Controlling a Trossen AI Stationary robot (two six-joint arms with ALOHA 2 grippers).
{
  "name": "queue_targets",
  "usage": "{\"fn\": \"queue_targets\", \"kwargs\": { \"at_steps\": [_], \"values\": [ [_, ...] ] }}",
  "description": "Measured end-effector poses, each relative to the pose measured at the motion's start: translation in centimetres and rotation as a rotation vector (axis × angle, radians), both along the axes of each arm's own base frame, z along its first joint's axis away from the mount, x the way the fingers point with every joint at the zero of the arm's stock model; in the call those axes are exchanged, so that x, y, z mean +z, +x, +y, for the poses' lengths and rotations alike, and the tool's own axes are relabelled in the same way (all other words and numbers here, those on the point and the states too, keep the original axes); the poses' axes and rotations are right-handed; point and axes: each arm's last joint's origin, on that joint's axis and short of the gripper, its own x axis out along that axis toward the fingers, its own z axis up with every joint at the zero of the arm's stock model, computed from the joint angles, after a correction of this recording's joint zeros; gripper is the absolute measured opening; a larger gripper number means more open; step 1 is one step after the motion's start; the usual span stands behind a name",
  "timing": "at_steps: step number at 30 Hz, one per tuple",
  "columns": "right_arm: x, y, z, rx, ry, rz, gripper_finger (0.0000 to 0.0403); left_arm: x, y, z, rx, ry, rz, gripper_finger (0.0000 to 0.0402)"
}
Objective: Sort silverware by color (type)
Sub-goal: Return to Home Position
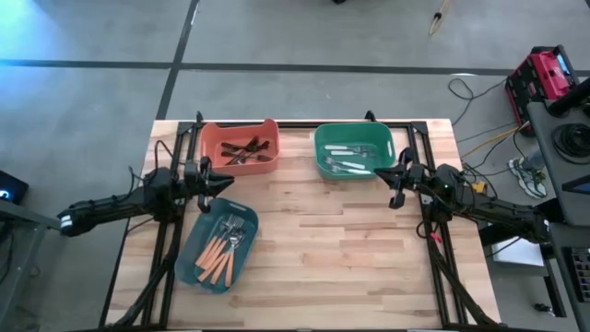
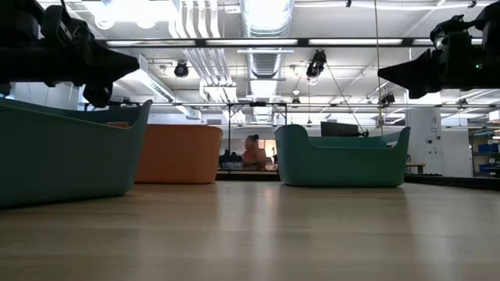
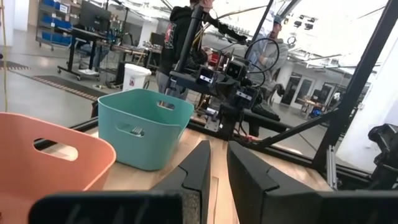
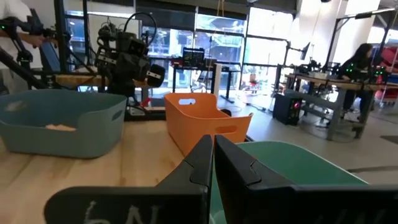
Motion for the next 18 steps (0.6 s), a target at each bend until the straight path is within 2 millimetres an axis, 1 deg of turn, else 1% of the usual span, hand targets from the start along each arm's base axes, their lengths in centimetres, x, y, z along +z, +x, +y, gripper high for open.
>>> {"fn": "queue_targets", "kwargs": {
  "at_steps": [10, 18],
  "values": [
    [-0.01, 0.0, 0.0, 0.0, 0.001, 0.0, 0.0009, 0.07, 0.13, 0.04, 0.0, -0.003, 0.011, 0.0037],
    [0.54, -0.4, 0.44, 0.027, -0.023, -0.063, 0.0009, -0.06, 0.25, 0.07, 0.0, -0.008, 0.03, 0.0037]
  ]
}}
